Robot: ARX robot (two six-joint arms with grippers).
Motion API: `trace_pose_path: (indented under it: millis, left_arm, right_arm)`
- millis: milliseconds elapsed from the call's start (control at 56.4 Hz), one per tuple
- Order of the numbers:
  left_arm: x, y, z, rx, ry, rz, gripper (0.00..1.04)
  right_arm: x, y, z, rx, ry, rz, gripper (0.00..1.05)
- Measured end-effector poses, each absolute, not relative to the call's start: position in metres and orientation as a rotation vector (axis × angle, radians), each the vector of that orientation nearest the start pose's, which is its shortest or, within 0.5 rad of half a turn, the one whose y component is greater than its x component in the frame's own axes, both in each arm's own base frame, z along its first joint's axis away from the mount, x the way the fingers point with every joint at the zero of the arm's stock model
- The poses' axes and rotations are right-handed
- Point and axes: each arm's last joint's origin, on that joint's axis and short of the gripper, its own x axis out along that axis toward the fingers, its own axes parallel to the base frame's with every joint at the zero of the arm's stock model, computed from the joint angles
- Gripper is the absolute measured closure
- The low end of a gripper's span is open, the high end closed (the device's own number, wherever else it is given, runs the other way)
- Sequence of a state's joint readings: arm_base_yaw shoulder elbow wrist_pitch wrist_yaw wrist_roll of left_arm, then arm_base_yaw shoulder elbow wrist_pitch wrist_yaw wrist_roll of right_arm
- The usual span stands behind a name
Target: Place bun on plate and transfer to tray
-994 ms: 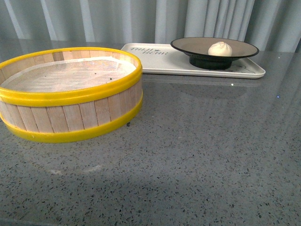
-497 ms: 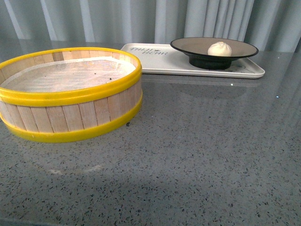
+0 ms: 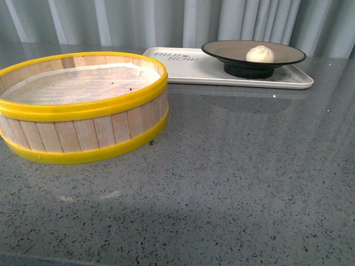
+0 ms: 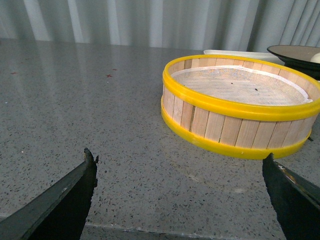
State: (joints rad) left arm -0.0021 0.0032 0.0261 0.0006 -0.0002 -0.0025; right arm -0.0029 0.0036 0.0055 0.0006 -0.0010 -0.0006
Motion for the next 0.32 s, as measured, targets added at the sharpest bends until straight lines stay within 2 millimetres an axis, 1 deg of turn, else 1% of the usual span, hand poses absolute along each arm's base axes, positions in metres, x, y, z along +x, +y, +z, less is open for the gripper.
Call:
trace_pose_path:
  millis: [53, 106, 124, 177, 319]
  left_arm:
    - [0.0962, -0.0002, 0.1722, -0.003, -0.023, -0.002, 0.07]
    - [0.0962, -0.0002, 0.1722, -0.003, -0.023, -0.002, 0.07]
    - [0.0962, -0.0002, 0.1722, -0.003, -0.023, -0.002, 0.07]
    - [0.0962, -0.0002, 0.1722, -0.003, -0.023, -0.002, 0.07]
    - [0.0962, -0.0002, 0.1722, -0.003, -0.023, -0.002, 0.07]
  right_arm:
    - [0.0976, -0.0003, 0.1653, -0.001, -0.003, -0.002, 0.18]
    - [0.0976, -0.0002, 0.1653, 0.0, -0.003, -0.002, 0.07]
    - [0.0976, -0.0002, 0.1653, 0.001, -0.003, -0.002, 0.07]
    - [0.0976, -0.0003, 0.1653, 0.0, -0.003, -0.002, 0.09]
    - [0.0976, -0.0002, 0.1653, 0.0, -0.003, -0.002, 0.08]
